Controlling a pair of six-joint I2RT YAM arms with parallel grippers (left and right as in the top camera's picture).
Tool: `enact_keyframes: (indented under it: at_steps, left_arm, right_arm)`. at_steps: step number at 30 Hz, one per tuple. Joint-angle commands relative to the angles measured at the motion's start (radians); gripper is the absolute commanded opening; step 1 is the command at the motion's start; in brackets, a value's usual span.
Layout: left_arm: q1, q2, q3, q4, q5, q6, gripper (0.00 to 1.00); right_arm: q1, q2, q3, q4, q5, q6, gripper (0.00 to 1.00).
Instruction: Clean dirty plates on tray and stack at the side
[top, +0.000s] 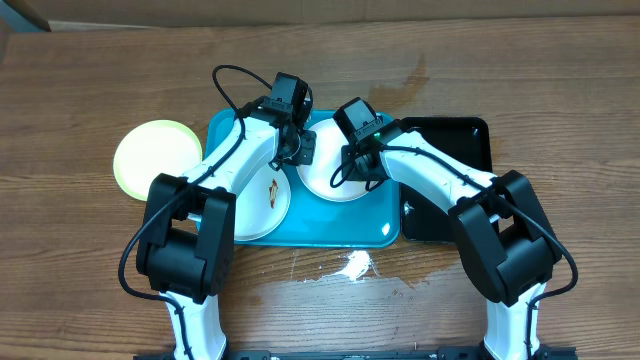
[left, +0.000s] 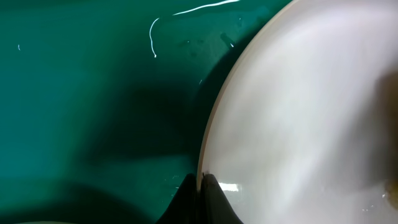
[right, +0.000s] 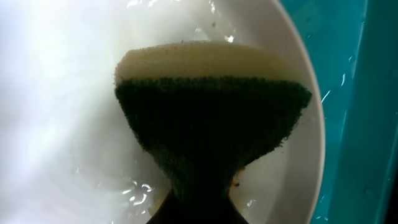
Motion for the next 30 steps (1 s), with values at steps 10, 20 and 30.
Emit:
enact_keyframes:
  at_steps: [10,20,30]
  left_arm:
    - [-0.006,-0.023,-0.006,-0.011,0.004,0.041,0.04]
    - [-0.006,-0.023,-0.006,-0.013,0.004,0.045,0.04]
    - [-0.007,-0.023,-0.006,-0.016,0.004,0.045,0.04]
  right_arm:
    - [-0.002,0.022,-0.013,0.056,0.124,-0.048,0.04]
    - [-0.002,0.035,-0.014,0.079,0.142,-0.059,0.04]
    - [-0.003,0.07,-0.018,0.153,0.157,-0.101,0.04]
